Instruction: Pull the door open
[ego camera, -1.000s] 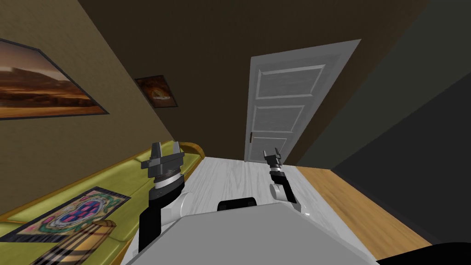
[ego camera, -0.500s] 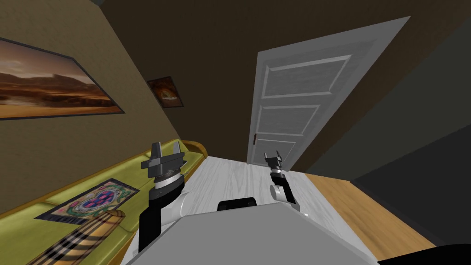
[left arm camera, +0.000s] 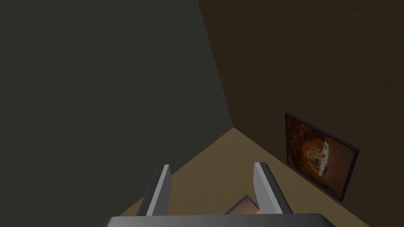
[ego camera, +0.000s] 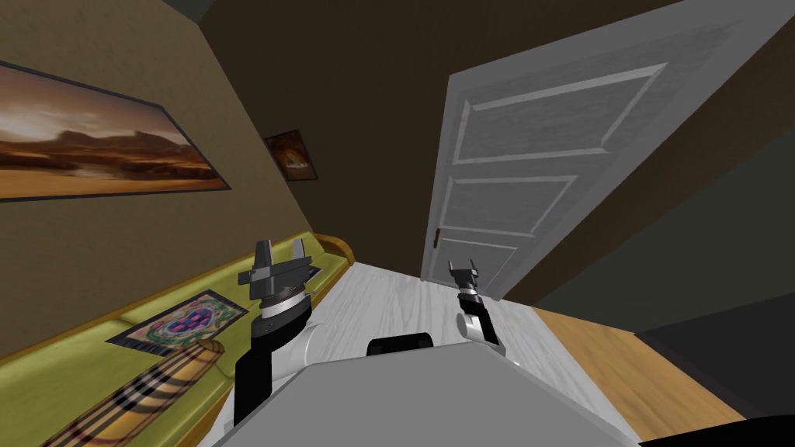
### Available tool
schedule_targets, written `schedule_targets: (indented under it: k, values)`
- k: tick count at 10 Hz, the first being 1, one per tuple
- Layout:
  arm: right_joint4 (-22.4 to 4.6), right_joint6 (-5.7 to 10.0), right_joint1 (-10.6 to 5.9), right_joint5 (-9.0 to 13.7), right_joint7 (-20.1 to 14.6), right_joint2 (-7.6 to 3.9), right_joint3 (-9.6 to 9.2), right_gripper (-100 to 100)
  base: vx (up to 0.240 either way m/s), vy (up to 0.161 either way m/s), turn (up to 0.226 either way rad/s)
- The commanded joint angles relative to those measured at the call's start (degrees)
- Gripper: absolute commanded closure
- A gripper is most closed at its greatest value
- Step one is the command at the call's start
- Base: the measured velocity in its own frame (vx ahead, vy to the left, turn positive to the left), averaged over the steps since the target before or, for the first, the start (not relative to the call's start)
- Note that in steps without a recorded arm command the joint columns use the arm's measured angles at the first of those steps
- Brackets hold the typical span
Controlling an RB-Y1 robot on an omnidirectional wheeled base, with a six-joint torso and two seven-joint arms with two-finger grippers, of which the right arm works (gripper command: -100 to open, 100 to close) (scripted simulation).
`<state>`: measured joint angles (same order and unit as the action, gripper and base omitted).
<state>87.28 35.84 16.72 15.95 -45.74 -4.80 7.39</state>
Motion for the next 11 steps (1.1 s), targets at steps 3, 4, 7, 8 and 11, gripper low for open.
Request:
schedule_targets:
  k: [3, 4, 7, 8, 11]
  values:
    - [-4.95, 1.69, -1.06, 2.34, -3.94, 0.24, 1.04, -100, 0.092, -0.047, 0.144]
    - [-6.26, 2.09, -1.38, 2.97, -4.95, 0.32, 1.33, -100, 0.086, -0.056, 0.162]
    - [-10.04, 3.24, -2.31, 4.80, -7.90, 0.65, 2.19, -100, 0.077, -0.045, 0.136]
    - [-11.31, 3.62, -2.61, 5.41, -8.88, 0.76, 2.48, -100, 0.088, -0.061, 0.115]
    - [-14.81, 4.68, -3.47, 7.10, -11.61, 1.20, 3.28, -100, 0.072, -0.060, 0.121]
